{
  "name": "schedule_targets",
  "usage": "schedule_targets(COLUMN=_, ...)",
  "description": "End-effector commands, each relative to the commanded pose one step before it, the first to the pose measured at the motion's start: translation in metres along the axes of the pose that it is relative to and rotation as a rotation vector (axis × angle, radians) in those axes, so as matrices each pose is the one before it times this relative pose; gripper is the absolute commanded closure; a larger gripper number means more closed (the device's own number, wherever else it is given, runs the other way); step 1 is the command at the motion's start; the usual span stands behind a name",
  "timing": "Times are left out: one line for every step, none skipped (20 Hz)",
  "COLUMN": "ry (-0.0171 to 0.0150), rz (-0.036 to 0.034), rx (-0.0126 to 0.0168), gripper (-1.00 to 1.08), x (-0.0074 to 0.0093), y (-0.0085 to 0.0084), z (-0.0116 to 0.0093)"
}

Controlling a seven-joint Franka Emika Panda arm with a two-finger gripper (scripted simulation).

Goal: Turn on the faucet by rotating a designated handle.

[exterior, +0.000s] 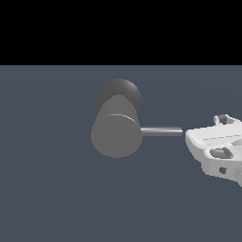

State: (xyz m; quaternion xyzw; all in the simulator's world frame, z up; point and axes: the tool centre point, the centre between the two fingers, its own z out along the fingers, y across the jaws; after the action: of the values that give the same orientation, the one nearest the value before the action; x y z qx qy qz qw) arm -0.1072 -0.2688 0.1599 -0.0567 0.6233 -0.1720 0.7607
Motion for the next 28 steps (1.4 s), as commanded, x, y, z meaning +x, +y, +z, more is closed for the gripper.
schedule_targets(ry=0.0583, rz=0.06996, rx=-0.03513, gripper=1.08, x=0.01815, y=0.03249, z=-0.00826)
schedule_targets(ry=0.01887, rz=0.0235, rx=-0.01312, gripper=1.08, x=0.00628, y=0.01108, z=-0.00232)
schedule_targets(ry=0.01737, rz=0.02167, rx=-0.01256, gripper=1.08, x=0.00584, y=0.0103, z=-0.00208)
schedule_targets(ry=0.01605, rz=0.02011, rx=-0.01203, gripper=1.08, x=0.00544, y=0.00962, z=-0.00187)
schedule_targets(ry=0.01477, rz=0.01859, rx=-0.01143, gripper=1.08, x=0.00504, y=0.00893, z=-0.00167)
schedule_targets(ry=0.01345, rz=0.01686, rx=-0.01068, gripper=1.08, x=0.00464, y=0.00817, z=-0.00149)
schedule_targets(ry=0.01218, rz=0.01509, rx=-0.00986, gripper=1.08, x=0.00424, y=0.00739, z=-0.00132)
schedule_targets(ry=0.01096, rz=0.01368, rx=-0.00909, gripper=1.08, x=0.00384, y=0.00671, z=-0.00115)
schedule_targets(ry=0.00957, rz=0.01229, rx=-0.00817, gripper=1.08, x=0.00335, y=0.00598, z=-0.00098)
schedule_targets(ry=0.0083, rz=0.01099, rx=-0.00729, gripper=1.08, x=0.0029, y=0.0053, z=-0.00082)
schedule_targets(ry=0.00714, rz=0.0095, rx=-0.00636, gripper=1.08, x=0.00251, y=0.00458, z=-0.00069)
schedule_targets(ry=0.00598, rz=0.00779, rx=-0.00534, gripper=1.08, x=0.00212, y=0.0038, z=-0.00057)
schedule_targets(ry=0.00483, rz=0.00598, rx=-0.00426, gripper=1.08, x=0.00174, y=0.00298, z=-0.00046)
schedule_targets(ry=0.00371, rz=0.00411, rx=-0.00315, gripper=1.08, x=0.00137, y=0.00216, z=-0.00036)
schedule_targets(ry=0.00267, rz=0.0022, rx=-0.00206, gripper=1.08, x=0.00103, y=0.00134, z=-0.00029)
schedule_targets(ry=0.00166, rz=0.00032, rx=-0.00097, gripper=1.08, x=0.00072, y=0.00053, z=-0.0002)
schedule_targets(ry=0.00031, rz=-0.00114, rx=0.00018, gripper=1.08, x=0.00022, y=-0.00027, z=-0.00007)
schedule_targets(ry=-0.00124, rz=-0.00129, rx=0.00104, gripper=1.08, x=-0.00049, y=-0.00068, z=0.00011)
schedule_targets(ry=-0.00206, rz=0.00121, rx=0.00072, gripper=1.08, x=-0.00097, y=-0.00021, z=0.00029)
schedule_targets(ry=-0.00202, rz=0.00387, rx=-0.0001, gripper=1.08, x=-0.00113, y=0.00058, z=0.00036)
schedule_targets(ry=-0.00187, rz=0.0065, rx=-0.00097, gripper=1.08, x=-0.00122, y=0.00137, z=0.0004)
schedule_targets(ry=-0.0016, rz=0.00904, rx=-0.00187, gripper=1.08, x=-0.00125, y=0.00217, z=0.00043)
schedule_targets(ry=-0.00127, rz=0.01152, rx=-0.00279, gripper=1.08, x=-0.00126, y=0.00297, z=0.00046)
schedule_targets(ry=-0.00088, rz=0.01357, rx=-0.00362, gripper=1.08, x=-0.0012, y=0.00365, z=0.00046)
schedule_targets(ry=-0.00042, rz=0.01186, rx=-0.00336, gripper=1.08, x=-0.00089, y=0.00328, z=0.00036)
schedule_targets(ry=-0.00015, rz=0.00923, rx=-0.00271, gripper=1.08, x=-0.0006, y=0.0026, z=0.00026)
schedule_targets(ry=-0.00003, rz=0.00661, rx=-0.00198, gripper=1.08, x=-0.00039, y=0.00188, z=0.00018)
schedule_targets(ry=0.00001, rz=0.00407, rx=-0.00124, gripper=1.08, x=-0.00022, y=0.00116, z=0.00011)
